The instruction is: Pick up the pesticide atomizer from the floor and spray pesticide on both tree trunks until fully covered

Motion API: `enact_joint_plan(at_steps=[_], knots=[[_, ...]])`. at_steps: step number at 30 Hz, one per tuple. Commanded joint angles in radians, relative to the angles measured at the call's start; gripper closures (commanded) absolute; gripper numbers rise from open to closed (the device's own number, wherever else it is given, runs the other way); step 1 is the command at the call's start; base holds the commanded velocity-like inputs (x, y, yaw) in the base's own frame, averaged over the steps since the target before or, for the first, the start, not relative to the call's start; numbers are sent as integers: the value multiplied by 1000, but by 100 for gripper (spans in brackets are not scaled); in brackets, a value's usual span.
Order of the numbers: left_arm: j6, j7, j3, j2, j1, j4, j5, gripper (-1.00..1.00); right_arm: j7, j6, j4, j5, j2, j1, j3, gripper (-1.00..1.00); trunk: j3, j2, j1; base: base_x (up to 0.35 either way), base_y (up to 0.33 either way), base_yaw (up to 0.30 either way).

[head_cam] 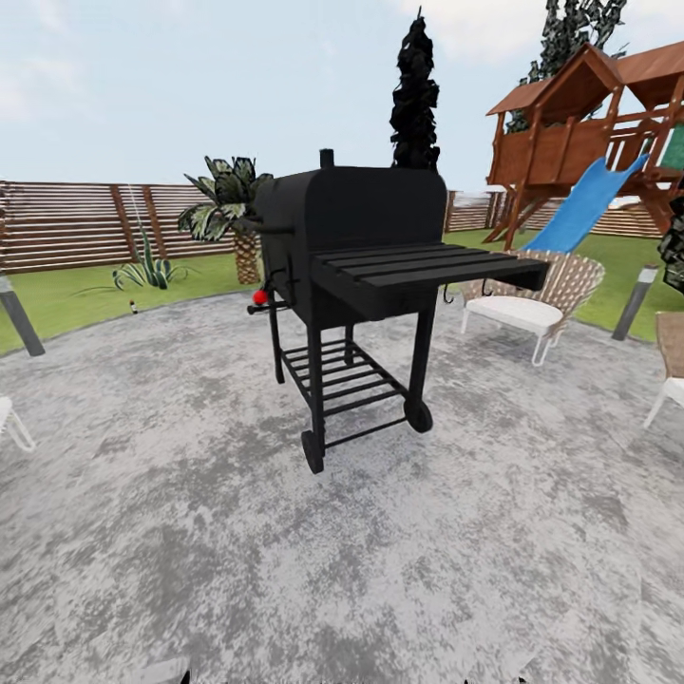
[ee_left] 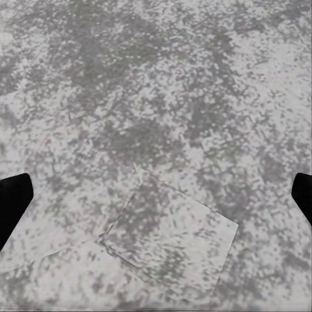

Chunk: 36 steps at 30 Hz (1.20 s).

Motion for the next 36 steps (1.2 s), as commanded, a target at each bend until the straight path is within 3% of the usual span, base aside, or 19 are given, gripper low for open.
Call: enact_joint_plan(at_steps=[1, 29, 36], knots=[[-3, 1, -1, 0, -1, 2, 4, -100, 0, -3, 0, 1, 0, 0, 0, -100, -5, -8, 4, 0, 0, 247], [-3, 1, -1, 0, -1, 2, 6, -100, 0, -3, 0, 1, 0, 0, 1, -100, -120, -204, 111, 0, 0, 247], [-4, 1, -2, 0, -1, 1, 6, -100, 0, -3, 0, 1, 0, 0, 1, -100, -126, -204, 111, 34, 0, 247]])
